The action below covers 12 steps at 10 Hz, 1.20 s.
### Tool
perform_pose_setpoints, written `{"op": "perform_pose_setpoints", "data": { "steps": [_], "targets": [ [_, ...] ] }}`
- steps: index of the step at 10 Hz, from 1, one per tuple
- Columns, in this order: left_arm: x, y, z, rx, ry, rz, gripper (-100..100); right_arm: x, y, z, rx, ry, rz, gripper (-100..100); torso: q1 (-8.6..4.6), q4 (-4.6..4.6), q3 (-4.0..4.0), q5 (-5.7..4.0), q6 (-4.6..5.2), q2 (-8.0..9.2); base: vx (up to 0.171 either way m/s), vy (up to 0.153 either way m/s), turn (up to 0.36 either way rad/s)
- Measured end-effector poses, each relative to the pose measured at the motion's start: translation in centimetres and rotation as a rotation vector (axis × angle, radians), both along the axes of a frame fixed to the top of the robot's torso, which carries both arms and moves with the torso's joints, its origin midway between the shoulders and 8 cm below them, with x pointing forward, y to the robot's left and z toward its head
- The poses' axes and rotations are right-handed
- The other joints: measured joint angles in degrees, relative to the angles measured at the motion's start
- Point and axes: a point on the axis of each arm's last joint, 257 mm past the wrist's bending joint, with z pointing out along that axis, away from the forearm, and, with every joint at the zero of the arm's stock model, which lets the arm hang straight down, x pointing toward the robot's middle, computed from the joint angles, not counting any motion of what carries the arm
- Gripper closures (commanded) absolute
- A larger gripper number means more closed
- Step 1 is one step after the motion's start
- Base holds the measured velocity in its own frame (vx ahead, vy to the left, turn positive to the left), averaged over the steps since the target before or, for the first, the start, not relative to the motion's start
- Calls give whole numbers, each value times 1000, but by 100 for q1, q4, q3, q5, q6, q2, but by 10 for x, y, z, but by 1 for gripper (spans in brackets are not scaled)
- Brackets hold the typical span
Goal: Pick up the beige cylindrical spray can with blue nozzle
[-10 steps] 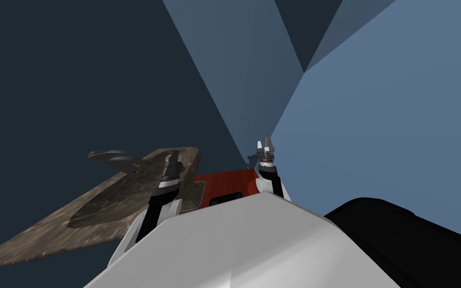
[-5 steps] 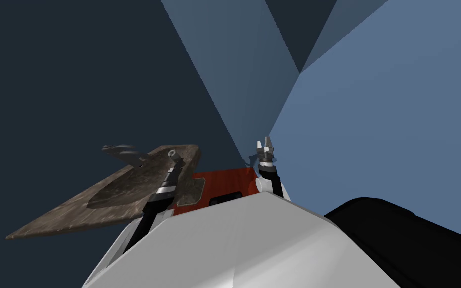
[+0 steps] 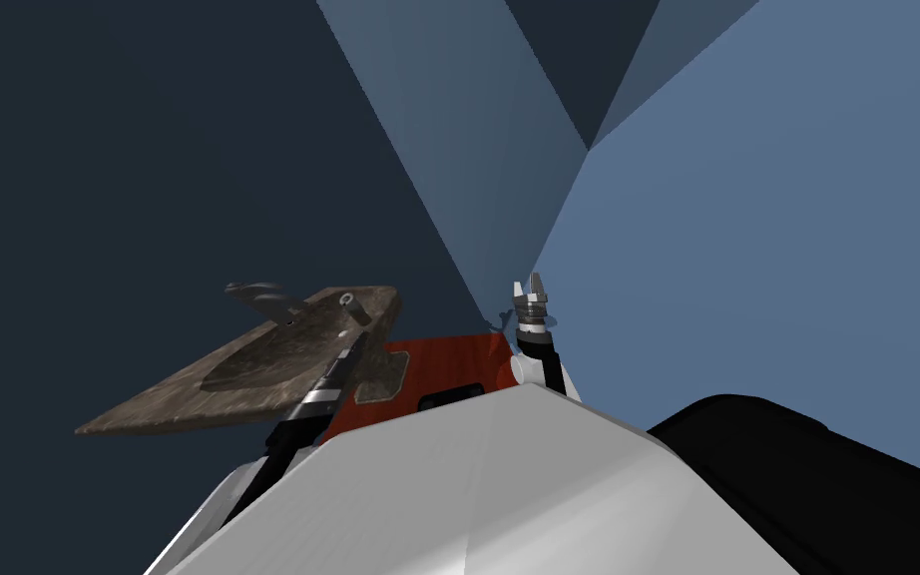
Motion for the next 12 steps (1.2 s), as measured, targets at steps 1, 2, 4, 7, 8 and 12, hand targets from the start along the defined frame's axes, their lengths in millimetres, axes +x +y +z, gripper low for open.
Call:
{"op": "perform_pose_setpoints", "data": {
  "steps": [1,2,4,7,8,12],
  "targets": [
    [-2,10,-11,40,32,6,-100,0,0,0,0,0,0,0,1,0,-1,0,0,-2,-50,-57,7],
    [-8,19,-26,92,76,15,-100,0,0,0,0,0,0,0,-1,-2,-5,0,0,-9,-39,-46,6],
    [-16,33,-44,171,131,24,-100,0,0,0,0,0,0,0,9,-4,-12,1,1,-21,-10,-17,-10],
    [-24,61,-58,310,194,49,-100,0,0,0,0,0,0,0,34,-12,-32,7,2,-57,66,44,-20],
    [-24,68,-58,348,198,59,-100,0,0,0,0,0,0,0,45,-13,-36,9,2,-63,87,85,-3],
    [-12,87,-46,458,170,107,-100,0,0,0,0,0,0,0,53,-21,-59,12,3,-105,163,93,-25]
  ]
}}
